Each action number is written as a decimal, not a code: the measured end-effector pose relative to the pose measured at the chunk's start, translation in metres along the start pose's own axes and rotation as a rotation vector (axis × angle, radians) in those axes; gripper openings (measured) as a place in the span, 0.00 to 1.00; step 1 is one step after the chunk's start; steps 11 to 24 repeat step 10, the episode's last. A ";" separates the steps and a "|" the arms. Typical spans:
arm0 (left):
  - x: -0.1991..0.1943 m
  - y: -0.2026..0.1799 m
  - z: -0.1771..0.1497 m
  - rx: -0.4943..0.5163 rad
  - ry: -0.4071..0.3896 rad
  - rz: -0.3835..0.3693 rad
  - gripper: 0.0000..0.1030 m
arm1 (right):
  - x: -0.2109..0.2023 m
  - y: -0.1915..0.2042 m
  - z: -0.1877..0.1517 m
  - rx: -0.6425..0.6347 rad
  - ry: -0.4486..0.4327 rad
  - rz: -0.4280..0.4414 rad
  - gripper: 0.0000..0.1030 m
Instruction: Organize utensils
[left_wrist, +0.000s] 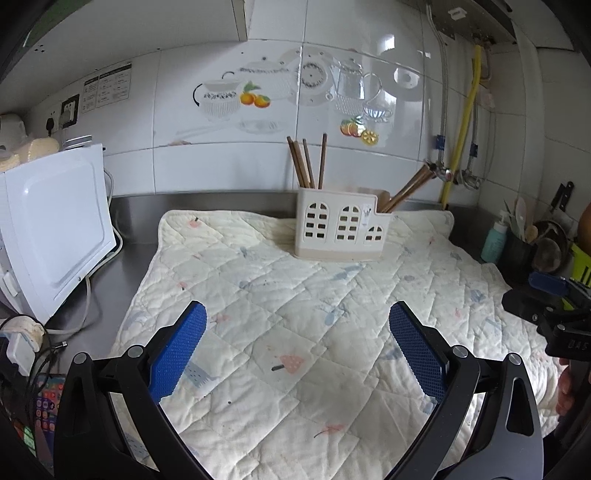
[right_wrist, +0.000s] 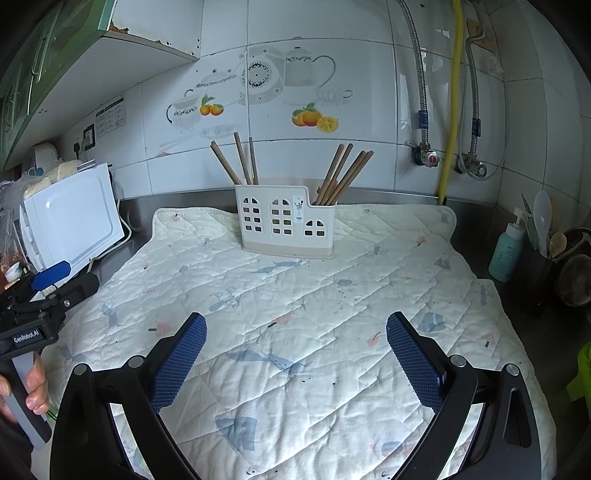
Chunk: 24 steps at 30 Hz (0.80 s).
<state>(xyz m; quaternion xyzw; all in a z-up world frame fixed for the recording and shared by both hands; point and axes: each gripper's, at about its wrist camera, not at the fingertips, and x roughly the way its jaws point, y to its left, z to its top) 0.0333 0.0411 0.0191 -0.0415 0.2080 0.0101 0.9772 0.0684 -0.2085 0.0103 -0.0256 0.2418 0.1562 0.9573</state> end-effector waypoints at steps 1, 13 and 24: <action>0.000 0.001 0.001 -0.003 -0.002 0.002 0.95 | 0.000 0.000 0.000 0.000 -0.002 -0.001 0.92; -0.002 0.003 0.003 -0.024 -0.009 -0.010 0.95 | -0.001 -0.001 0.001 0.003 -0.007 -0.002 0.92; -0.002 0.003 0.003 -0.024 -0.009 -0.010 0.95 | -0.001 -0.001 0.001 0.003 -0.007 -0.002 0.92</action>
